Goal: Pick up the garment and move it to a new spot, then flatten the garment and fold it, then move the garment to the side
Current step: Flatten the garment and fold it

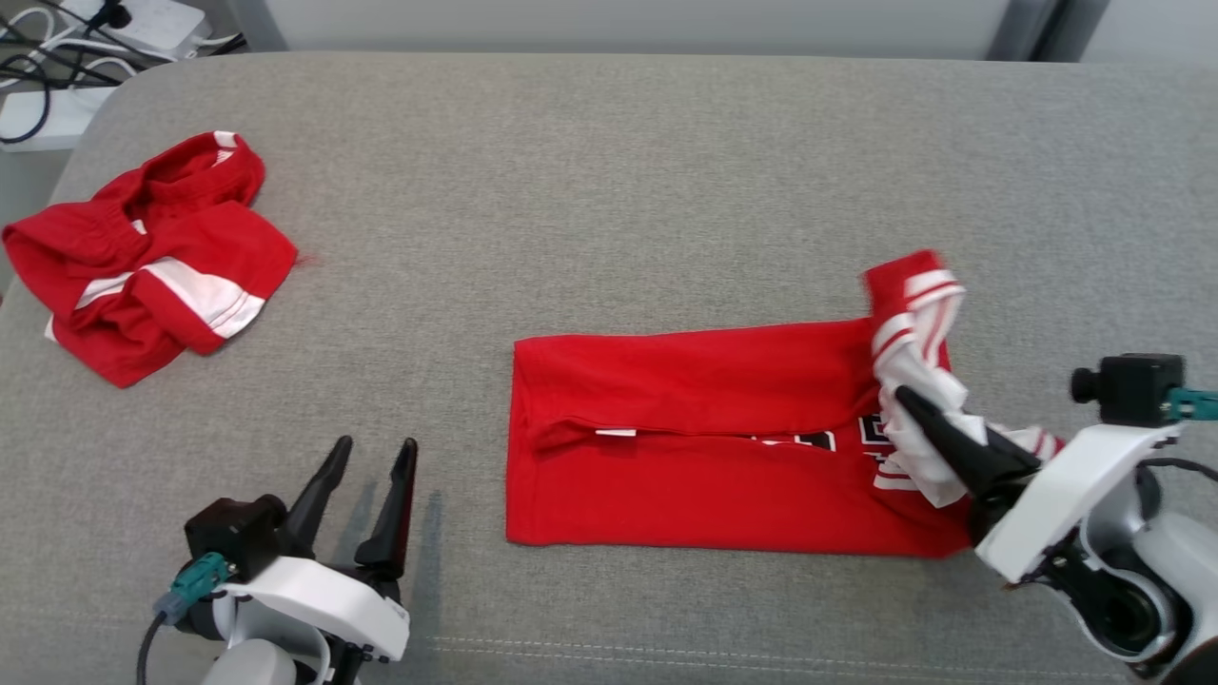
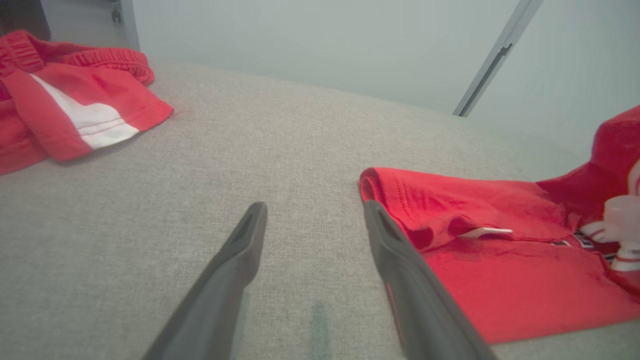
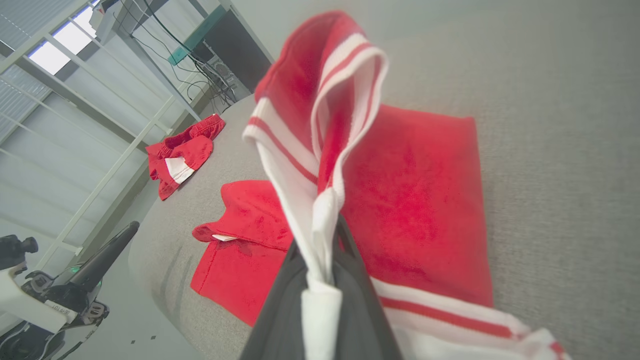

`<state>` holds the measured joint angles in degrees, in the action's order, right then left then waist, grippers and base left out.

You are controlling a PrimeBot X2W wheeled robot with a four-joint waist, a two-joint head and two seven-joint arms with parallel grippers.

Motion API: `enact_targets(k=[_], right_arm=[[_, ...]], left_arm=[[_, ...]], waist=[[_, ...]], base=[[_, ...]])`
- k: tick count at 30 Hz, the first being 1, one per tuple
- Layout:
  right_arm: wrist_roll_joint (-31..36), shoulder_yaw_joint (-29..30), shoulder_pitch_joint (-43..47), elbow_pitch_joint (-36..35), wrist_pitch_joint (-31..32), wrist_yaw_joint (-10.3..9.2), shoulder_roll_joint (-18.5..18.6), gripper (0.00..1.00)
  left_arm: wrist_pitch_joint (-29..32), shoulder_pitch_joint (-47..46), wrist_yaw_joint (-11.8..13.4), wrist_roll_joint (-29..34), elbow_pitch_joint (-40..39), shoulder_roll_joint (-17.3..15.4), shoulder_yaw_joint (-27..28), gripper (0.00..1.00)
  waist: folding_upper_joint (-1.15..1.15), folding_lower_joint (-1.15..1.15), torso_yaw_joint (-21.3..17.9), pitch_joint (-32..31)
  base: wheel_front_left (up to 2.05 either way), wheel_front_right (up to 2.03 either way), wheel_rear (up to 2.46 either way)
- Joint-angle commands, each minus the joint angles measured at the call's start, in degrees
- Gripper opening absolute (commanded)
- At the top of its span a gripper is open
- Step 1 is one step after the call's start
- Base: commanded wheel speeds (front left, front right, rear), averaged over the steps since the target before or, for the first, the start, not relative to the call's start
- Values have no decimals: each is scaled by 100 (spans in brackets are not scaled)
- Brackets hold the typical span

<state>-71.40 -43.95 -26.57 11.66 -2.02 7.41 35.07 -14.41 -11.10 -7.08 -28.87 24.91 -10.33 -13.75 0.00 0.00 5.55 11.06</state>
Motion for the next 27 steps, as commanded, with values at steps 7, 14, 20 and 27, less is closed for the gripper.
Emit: enact_targets(k=[7, 14, 20, 27], right_arm=[[201, -349, -534, -17, 411, 8, -536, 0], [407, -566, -942, 665, 563, 8, -1145, 0], [477, -693, -1063, 1086, 525, 8, -1348, 0], [528, -700, -1252, 1577, 402, 8, -1553, 100]], left_arm=[[-59, -249, -40, -78, -97, 21, -8, 100], [-59, -208, -40, -76, -107, 204, -135, 100], [-59, -154, -40, -66, -119, 243, -110, 100], [-59, -131, -40, -66, -142, 254, -59, 100]], waist=[[0, 0, 491, 50], [0, 0, 1153, 98], [0, 0, 1557, 118], [0, 0, 1574, 104]], base=[[0, 0, 0], [0, 0, 0], [0, 0, 0], [0, 0, 0]])
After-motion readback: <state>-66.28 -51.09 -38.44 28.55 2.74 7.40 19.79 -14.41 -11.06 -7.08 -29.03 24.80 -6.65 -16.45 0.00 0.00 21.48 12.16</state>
